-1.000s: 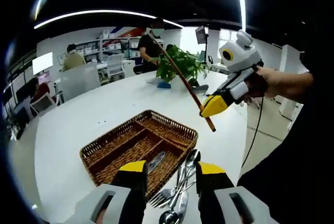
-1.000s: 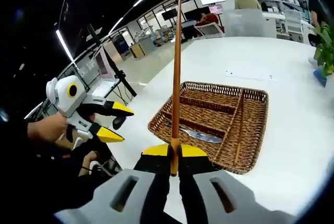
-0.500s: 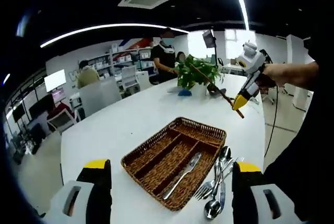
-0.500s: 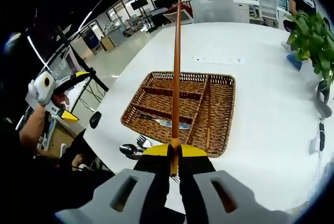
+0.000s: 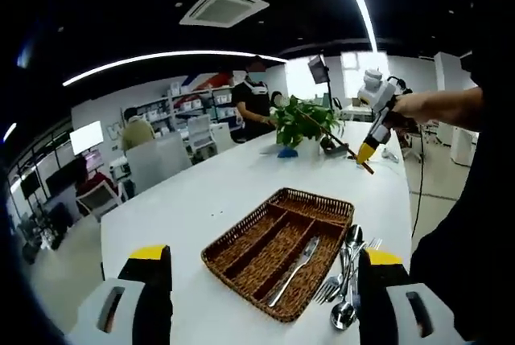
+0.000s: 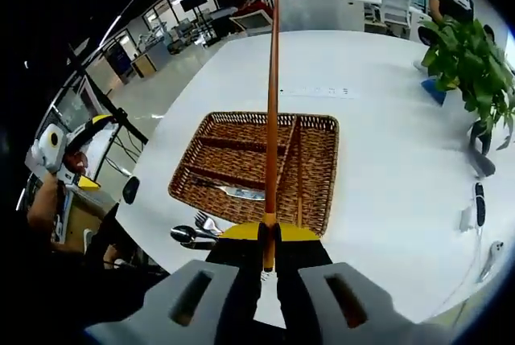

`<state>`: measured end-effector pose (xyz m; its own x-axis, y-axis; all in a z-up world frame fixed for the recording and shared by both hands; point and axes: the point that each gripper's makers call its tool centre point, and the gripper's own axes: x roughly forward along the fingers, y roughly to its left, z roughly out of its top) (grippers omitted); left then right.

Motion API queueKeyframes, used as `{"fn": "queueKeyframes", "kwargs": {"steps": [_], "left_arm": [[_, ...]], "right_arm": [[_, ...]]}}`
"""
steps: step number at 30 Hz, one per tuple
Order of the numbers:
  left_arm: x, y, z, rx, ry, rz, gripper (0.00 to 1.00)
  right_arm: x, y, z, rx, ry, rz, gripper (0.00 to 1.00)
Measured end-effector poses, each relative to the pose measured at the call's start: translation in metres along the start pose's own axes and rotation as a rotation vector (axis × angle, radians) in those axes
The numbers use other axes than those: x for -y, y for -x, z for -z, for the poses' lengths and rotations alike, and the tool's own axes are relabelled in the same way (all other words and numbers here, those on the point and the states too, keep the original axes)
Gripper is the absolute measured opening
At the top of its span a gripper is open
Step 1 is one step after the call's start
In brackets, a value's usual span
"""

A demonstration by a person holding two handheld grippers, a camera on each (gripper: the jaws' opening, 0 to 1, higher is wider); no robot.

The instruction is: Arrange the knives, forks, and spoons in their matching storage slots by inserting each utensil handle-first until every utensil is classified and aligned in the correct compartment

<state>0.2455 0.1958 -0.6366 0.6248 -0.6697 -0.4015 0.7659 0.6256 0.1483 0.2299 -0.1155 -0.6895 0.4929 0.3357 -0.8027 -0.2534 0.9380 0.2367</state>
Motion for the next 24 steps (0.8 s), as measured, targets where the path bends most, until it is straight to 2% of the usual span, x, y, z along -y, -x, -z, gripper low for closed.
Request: {"fn": "queueKeyframes", "kwargs": {"steps": [2, 4, 7, 11, 13, 15, 20, 24], "left_arm": [[-0.003, -0.001, 0.0, -0.031, 0.099, -0.025, 1.0], [0.001, -0.002, -0.016, 0.03, 0.044, -0.027, 1.0], [0.002, -0.002, -0.005, -0.045, -0.006, -0.046, 1.0], [-0.001, 0.002, -0.009, -0.023, 0.028, -0.058, 1.0], [-0.006, 0.004, -0.005, -0.031, 0.026, -0.067, 1.0], [-0.01, 0.007, -0.002, -0.035, 0.032, -0.074, 1.0], [-0.014, 0.009, 0.006, -0.046, 0.045, -0.077, 1.0], [-0.013, 0.01, 0.003, -0.031, 0.048, -0.073, 1.0]], "right_arm": [[0.001, -0.002, 0.0, -0.018, 0.003, -0.005, 0.03], [0.004, -0.007, 0.001, -0.038, 0.019, -0.012, 0.03], [0.013, -0.016, -0.003, -0.042, 0.023, -0.012, 0.03], [0.016, -0.019, -0.012, -0.055, 0.032, -0.016, 0.03], [0.016, -0.022, -0.015, -0.071, 0.036, -0.019, 0.03], [0.016, -0.024, -0.013, -0.11, 0.047, -0.024, 0.03], [0.022, -0.033, -0.012, -0.138, 0.043, -0.013, 0.03], [0.029, -0.037, -0.006, -0.168, 0.047, 0.005, 0.03]]}}
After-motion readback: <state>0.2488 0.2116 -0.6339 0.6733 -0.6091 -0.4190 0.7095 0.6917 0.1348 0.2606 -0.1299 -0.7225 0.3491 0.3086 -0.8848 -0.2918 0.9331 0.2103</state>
